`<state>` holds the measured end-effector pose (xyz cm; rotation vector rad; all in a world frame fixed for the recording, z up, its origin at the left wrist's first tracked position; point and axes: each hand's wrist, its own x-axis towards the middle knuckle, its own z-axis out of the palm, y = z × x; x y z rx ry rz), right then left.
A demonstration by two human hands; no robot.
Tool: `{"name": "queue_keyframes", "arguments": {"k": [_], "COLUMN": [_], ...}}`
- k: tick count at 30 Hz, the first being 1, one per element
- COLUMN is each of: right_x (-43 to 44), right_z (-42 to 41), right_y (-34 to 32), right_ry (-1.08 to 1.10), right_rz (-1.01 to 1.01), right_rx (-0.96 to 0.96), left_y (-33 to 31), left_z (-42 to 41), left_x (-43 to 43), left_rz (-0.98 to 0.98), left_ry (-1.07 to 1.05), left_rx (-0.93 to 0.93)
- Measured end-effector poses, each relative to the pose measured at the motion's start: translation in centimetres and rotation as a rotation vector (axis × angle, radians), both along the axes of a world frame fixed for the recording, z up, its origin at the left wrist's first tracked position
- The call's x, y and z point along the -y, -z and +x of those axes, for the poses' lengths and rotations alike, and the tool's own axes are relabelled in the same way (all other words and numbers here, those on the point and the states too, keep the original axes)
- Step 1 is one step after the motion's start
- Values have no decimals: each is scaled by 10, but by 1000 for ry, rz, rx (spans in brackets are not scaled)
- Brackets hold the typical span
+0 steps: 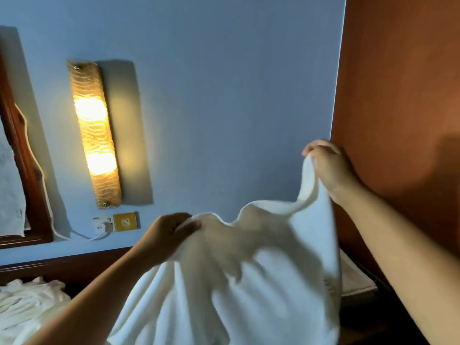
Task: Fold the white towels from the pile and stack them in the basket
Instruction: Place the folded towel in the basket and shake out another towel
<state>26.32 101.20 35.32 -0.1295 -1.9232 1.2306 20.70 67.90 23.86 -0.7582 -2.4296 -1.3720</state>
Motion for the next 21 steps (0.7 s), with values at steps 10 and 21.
{"name": "queue_keyframes", "arguments": {"k": [10,21], "right_x": [83,3], "right_z": [17,14], "right_y": [53,33], "right_ry": [-450,-293], "right_rz": [605,-105], "right_rx": [255,-85], "left_y": [-84,59], "left_z": [29,-8], "left_x": [-44,12], "left_rz": [-104,98], "left_ry": [127,-14], "left_rx": [-272,264]}}
